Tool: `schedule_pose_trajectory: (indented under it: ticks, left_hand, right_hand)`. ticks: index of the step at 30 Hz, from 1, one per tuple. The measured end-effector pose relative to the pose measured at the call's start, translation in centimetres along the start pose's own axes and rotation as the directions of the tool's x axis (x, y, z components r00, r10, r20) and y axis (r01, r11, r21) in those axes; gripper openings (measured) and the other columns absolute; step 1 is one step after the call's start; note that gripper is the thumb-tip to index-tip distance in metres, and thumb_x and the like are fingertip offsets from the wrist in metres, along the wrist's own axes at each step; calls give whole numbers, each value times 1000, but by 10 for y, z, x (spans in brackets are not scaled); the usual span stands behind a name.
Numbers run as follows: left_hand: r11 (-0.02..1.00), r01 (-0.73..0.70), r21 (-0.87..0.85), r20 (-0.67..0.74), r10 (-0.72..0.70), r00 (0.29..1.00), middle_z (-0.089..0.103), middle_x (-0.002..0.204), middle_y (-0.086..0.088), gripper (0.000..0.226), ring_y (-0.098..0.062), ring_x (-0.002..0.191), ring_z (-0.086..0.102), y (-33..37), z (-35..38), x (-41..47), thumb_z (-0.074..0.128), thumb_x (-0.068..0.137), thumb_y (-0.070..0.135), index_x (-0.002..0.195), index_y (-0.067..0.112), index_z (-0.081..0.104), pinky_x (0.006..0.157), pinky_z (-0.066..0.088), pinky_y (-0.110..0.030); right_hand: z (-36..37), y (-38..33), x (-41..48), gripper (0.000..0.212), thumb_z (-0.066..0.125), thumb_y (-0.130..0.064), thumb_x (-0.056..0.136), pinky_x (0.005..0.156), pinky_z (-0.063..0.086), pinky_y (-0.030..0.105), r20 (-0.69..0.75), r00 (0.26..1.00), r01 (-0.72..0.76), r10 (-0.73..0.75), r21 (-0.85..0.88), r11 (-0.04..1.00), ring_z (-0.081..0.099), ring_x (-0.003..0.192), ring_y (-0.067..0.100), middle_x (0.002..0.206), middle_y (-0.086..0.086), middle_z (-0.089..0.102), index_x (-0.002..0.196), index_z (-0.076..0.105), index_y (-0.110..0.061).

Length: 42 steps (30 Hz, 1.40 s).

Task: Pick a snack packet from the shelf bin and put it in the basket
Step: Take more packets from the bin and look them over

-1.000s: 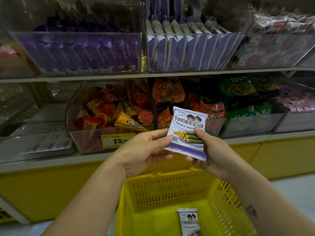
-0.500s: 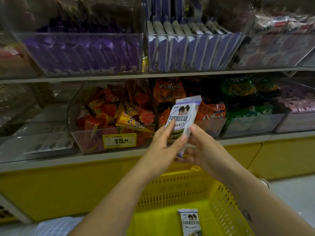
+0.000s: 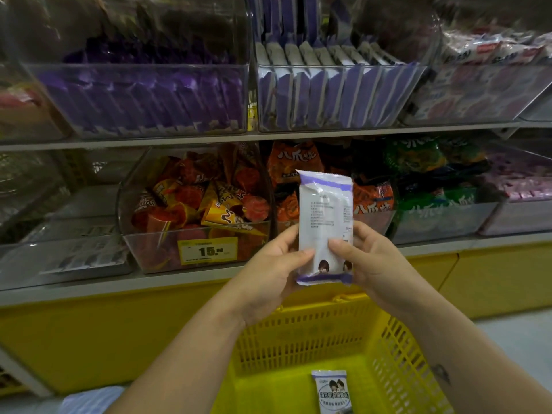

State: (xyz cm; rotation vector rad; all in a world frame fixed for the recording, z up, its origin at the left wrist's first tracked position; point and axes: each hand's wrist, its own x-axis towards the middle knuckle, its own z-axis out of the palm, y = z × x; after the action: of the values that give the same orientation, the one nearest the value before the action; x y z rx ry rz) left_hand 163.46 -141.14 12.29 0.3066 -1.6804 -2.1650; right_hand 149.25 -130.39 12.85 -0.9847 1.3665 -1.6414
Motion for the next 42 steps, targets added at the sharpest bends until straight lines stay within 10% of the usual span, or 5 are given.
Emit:
schedule_pose_trajectory:
  ticks: [8,17,24,35,42]
  left_hand:
    - [938,-234,258,-242,297,924,65,120,6,49,-11,111,64,-7,-2,8,59,95,19,134,44,43,87,57,-39]
    - [925,-231,-302,-335,123,934,71,115,-5,47,-26,102,70,8,-15,9,60,82,21,127,30,51,68,58,-45]
    - [907,-260,-330,-364,132,922,76,98,-3,51,-21,90,73,13,-18,11,65,76,24,124,22,48,62,59,-35]
    - [926,-355,132,-442,375,814,72,108,9,52,-13,100,70,15,-10,7,73,69,37,114,36,45,68,59,-30]
    - [822,-347,452,-392,532,750,63,111,15,54,4,99,63,15,9,-3,77,71,38,110,45,41,64,54,-15]
  right_hand:
    - [5,2,0,46,73,-10,80,74,56,21,-24,982,170,-188,-328,929,68,99,4,107,-8,71,114,51,-33]
    - [5,-22,-7,54,71,0,77,75,56,20,21,974,225,-226,-219,950,70,100,10,108,-13,73,122,56,-27]
    - [0,-24,-9,32,59,5,88,74,59,26,-50,981,178,-185,-120,977,72,93,22,99,5,76,107,67,-20]
    - [1,-6,-1,33,64,9,82,64,58,23,-129,991,48,-46,8,999,74,81,17,91,5,77,105,63,-13]
    - [13,13,-3,66,82,-4,70,89,54,35,-28,998,-55,50,-226,972,70,101,16,112,-1,71,123,54,-31]
